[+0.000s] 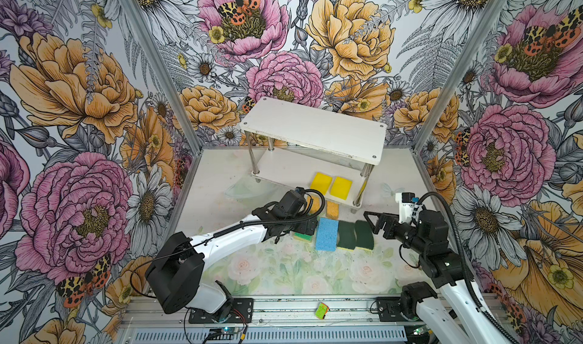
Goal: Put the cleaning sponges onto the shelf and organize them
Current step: 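Withdraw the left gripper from the shelf toward the sponge row, then lower the open left gripper over the bright green sponge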
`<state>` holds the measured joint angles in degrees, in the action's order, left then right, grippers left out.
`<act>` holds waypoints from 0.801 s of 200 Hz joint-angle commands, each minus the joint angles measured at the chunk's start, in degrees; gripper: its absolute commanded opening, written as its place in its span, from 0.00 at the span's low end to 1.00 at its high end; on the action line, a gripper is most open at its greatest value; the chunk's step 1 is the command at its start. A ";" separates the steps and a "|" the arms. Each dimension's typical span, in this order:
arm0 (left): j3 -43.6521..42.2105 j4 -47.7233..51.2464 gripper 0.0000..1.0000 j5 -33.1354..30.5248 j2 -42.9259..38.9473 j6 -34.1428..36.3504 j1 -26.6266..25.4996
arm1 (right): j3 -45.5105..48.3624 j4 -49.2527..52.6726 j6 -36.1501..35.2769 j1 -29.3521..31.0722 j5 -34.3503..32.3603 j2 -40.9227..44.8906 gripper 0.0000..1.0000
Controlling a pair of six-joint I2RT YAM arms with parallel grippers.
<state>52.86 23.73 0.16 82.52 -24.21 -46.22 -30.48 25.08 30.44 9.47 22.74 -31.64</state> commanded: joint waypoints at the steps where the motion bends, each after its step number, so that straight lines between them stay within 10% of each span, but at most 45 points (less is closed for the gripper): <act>1: -0.78 -1.46 0.99 0.25 0.68 -3.00 -1.17 | -1.40 -0.10 -0.21 0.28 -0.46 -0.25 1.00; 160: -2.15 -1.55 0.99 -0.59 6.75 -4.63 -2.29 | -1.06 -0.12 -0.13 0.30 -0.52 0.04 1.00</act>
<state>50.83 23.44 0.10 88.25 -28.58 -47.88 -30.50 25.06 30.44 9.47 22.74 -31.94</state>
